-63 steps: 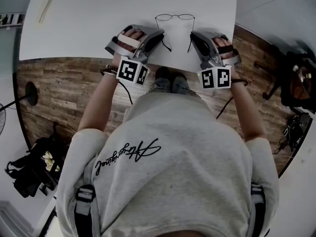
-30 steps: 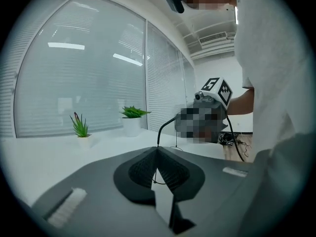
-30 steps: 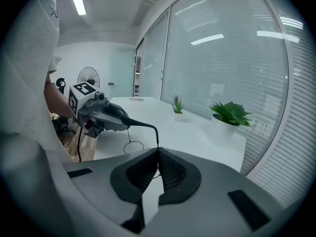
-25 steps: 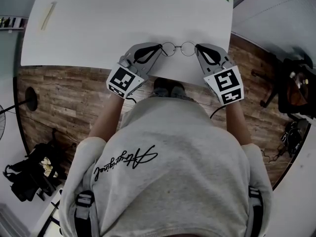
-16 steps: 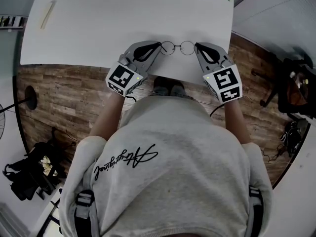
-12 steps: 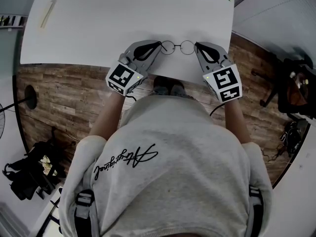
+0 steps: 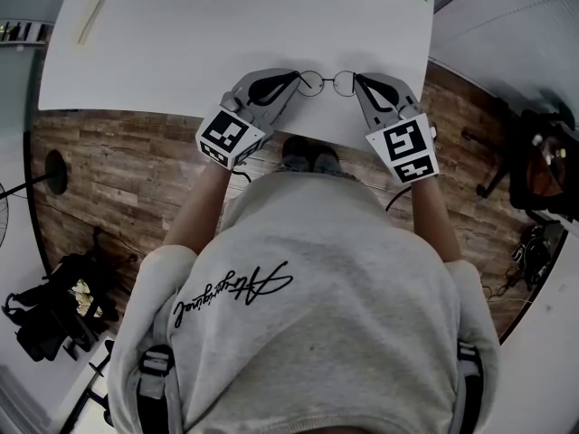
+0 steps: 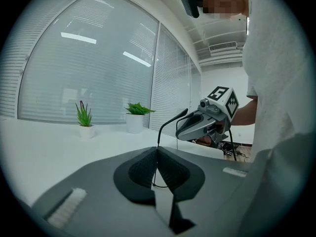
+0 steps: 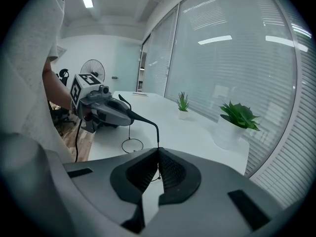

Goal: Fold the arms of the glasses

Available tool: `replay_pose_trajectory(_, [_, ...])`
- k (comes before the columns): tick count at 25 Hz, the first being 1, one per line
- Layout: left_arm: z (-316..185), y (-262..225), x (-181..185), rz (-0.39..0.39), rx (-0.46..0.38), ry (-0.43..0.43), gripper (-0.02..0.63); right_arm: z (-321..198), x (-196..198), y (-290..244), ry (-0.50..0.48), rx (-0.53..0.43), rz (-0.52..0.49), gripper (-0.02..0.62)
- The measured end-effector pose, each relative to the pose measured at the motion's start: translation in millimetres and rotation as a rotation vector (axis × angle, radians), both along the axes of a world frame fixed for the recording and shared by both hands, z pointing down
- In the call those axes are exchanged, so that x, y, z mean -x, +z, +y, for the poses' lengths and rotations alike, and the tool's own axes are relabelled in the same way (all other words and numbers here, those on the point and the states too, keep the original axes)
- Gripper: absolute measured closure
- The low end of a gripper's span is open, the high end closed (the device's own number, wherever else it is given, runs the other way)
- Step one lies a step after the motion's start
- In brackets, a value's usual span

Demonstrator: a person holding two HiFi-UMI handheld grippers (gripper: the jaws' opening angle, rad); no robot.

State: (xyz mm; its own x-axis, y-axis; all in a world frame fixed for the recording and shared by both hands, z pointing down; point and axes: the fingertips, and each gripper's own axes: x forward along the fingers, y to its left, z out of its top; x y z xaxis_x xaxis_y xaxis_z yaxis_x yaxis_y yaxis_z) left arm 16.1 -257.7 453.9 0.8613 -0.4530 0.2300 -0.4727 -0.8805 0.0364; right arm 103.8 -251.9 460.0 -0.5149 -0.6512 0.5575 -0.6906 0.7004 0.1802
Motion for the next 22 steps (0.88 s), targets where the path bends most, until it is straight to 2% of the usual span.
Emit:
replay_pose_trajectory(10, [-0.1,-0.4,0.4,-0.001,-0.007,-0.001,0.607,-1.7,16.9,11.7,-0.08,-0.031,0.145,0.592])
replay_pose_trajectory(22, [0.2,-0.5,-0.1,-0.011,-0.005,-0.005,0.607,2.9,30.2,29.7,-0.156,-0.019,0.211,0.595])
